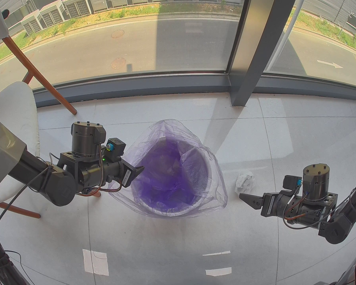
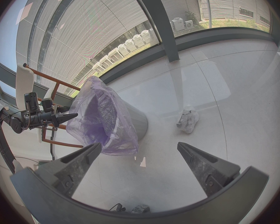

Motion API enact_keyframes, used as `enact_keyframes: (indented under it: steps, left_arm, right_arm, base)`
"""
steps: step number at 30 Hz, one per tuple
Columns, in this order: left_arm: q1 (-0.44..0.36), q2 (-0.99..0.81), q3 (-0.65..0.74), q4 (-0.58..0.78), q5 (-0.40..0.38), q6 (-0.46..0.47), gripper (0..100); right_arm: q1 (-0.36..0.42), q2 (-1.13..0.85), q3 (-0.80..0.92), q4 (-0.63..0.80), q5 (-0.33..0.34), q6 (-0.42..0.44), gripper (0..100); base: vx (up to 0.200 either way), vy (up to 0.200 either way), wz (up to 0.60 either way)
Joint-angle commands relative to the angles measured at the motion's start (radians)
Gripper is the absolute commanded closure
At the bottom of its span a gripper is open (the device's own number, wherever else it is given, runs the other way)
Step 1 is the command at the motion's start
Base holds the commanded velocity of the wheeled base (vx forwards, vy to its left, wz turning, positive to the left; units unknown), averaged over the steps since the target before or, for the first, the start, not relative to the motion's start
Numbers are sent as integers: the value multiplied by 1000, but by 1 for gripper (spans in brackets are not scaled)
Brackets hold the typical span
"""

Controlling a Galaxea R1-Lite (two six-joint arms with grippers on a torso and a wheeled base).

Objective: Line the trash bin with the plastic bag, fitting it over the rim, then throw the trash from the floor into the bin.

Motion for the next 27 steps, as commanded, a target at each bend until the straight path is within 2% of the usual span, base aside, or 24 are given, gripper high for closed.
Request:
enact_keyframes:
  steps: [1,4,10,13,21,27]
  left_arm:
    - [13,38,-41,-2,2,-12,100]
    - [70,62,-100,-2,2,-11,100]
    - [113,63,-175,10,0,-21,100]
    - [134,71,-160,10,6,-81,100]
    - [131,166,-135,-1,49,-202,100]
    - [123,183,-158,-2,51,-216,100]
  right_arm:
    - [4,-1,6,0,-1,0,0]
    - [6,1,8,0,-12,2,0]
    - [7,1,6,0,-19,3,0]
    - [15,2,5,0,-19,3,0]
    - [20,-5,6,0,-19,25,0]
    - [60,1,-3,-33,-2,42,0]
  base:
    - [0,0,0]
    - [0,0,0]
    - [0,0,0]
    - [0,0,0]
    - [0,0,0]
    - [0,0,0]
